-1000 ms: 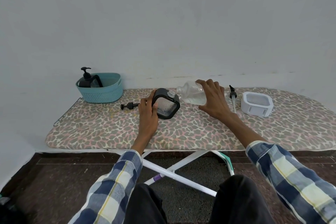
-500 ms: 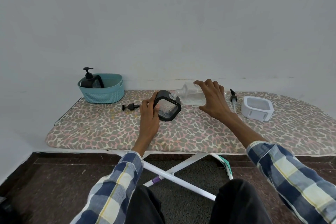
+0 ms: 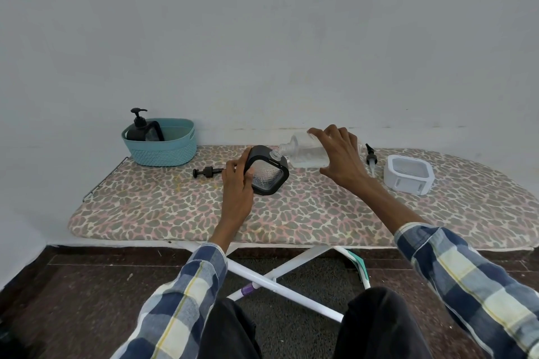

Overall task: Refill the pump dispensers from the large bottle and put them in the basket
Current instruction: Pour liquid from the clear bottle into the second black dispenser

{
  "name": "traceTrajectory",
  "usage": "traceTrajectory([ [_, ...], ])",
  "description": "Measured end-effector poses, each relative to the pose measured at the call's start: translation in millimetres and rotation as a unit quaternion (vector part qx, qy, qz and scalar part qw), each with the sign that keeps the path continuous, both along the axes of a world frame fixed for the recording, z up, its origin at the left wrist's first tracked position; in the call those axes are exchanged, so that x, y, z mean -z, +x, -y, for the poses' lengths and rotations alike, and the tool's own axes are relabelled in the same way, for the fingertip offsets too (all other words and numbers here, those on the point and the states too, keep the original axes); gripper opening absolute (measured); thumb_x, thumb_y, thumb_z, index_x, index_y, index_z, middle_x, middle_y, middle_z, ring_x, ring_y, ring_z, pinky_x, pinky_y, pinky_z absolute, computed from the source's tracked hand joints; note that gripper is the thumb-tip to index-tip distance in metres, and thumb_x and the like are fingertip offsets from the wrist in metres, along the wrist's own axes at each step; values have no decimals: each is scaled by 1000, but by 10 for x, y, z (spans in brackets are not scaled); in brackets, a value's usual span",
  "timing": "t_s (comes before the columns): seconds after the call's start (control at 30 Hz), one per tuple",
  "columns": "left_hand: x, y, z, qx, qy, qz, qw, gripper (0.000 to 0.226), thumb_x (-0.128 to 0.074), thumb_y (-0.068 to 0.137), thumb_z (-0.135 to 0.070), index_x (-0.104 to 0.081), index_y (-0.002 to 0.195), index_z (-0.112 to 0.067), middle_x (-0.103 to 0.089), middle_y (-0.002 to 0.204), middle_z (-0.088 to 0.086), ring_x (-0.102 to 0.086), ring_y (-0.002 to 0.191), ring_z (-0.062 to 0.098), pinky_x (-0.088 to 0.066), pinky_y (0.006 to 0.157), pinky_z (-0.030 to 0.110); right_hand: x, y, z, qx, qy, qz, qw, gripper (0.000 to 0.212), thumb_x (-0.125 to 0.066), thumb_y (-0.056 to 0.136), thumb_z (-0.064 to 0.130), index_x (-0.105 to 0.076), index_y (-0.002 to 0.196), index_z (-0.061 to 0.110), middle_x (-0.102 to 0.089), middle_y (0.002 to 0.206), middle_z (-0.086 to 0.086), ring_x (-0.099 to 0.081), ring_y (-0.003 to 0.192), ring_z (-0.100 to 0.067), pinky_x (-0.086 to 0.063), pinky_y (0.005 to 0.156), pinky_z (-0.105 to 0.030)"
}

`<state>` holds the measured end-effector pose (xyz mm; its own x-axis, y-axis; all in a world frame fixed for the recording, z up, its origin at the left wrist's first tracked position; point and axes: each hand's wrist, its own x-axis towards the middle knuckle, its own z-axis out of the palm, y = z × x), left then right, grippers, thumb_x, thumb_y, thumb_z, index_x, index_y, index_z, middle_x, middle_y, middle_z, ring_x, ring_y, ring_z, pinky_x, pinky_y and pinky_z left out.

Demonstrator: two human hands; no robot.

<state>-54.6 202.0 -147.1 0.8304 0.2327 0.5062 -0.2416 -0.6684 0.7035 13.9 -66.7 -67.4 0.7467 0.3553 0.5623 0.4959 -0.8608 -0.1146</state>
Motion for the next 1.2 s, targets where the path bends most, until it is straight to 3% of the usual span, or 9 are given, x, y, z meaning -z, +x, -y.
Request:
traceTrajectory([
  [0.2, -29, -43, 19, -2, 3, 5, 1000, 50, -33, 117, -42, -31, 167, -40, -42, 134, 1, -40, 123, 19, -32, 100, 31, -54, -9, 15, -2, -10, 12, 1000, 104, -92, 57, 3, -46, 146, 30, -47, 122, -4, -45, 111, -26, -35, 101, -44],
  [0.83, 11, -12, -7, 3, 6, 14, 1000, 57, -27, 112, -54, -31, 167, -40, -42, 132, 3, -44, 122, 25, -36, 99, 33, -107, -38, 21, 3, -30, 22, 999, 105, -89, 57, -3, -45, 146, 30, -46, 122, -3, -46, 112, -27, -33, 107, -44],
  [1.2, -20, -46, 5, 8, 2, 18, 1000, 54, -29, 113, -51, -31, 166, -44, -42, 129, 2, -44, 118, 22, -35, 96, 30, -148, -64, 25, 4, -42, 28, 999, 105, -91, 57, 0, -46, 147, 29, -47, 124, -6, -47, 115, -29, -32, 108, -45],
])
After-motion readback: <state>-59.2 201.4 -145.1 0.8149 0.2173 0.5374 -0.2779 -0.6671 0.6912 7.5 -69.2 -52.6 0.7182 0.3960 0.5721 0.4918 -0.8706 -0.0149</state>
